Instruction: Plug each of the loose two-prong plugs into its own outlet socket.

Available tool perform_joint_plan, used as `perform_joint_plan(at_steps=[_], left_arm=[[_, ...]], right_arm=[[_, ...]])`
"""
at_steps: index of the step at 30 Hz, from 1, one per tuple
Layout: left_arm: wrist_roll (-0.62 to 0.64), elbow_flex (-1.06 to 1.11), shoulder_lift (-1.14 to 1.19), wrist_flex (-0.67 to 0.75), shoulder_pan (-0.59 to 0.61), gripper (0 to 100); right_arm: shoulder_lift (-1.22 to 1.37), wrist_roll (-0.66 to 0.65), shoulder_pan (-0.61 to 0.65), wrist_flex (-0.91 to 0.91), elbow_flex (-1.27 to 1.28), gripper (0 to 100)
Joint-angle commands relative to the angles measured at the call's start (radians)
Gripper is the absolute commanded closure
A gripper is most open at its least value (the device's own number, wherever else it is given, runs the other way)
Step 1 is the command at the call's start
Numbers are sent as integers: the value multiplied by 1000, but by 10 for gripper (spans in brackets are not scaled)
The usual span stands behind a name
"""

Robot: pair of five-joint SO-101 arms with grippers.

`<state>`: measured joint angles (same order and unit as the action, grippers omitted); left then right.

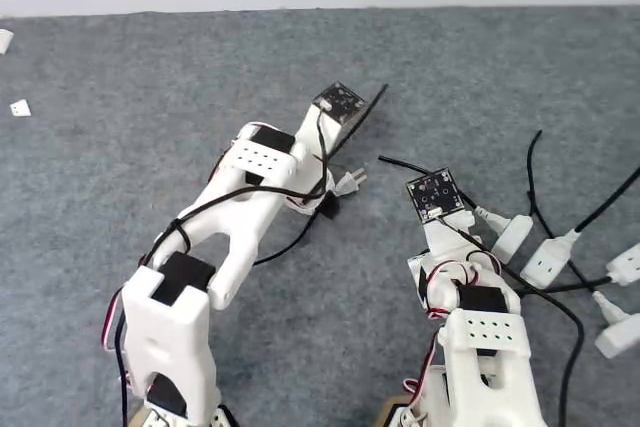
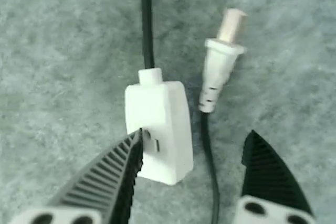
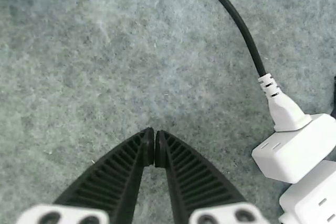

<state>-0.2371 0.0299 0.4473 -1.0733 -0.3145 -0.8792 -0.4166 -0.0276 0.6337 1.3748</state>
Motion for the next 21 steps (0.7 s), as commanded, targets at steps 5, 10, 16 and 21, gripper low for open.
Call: perform_joint_plan(at_steps=[5,10,16,21], left_arm=[[2,-27,23,-14,3,713],[8,-151,109,-109,21,716],[2,-380,255,-250,80,818],[-2,-479,315,-318,84,837]], right_arm=[[-25,-15,10,-13,-2,990],[-25,-15,10,-13,-2,990],[-28,-15,10,-12,-2,990],[-22,-15,12,-18,-2,990]])
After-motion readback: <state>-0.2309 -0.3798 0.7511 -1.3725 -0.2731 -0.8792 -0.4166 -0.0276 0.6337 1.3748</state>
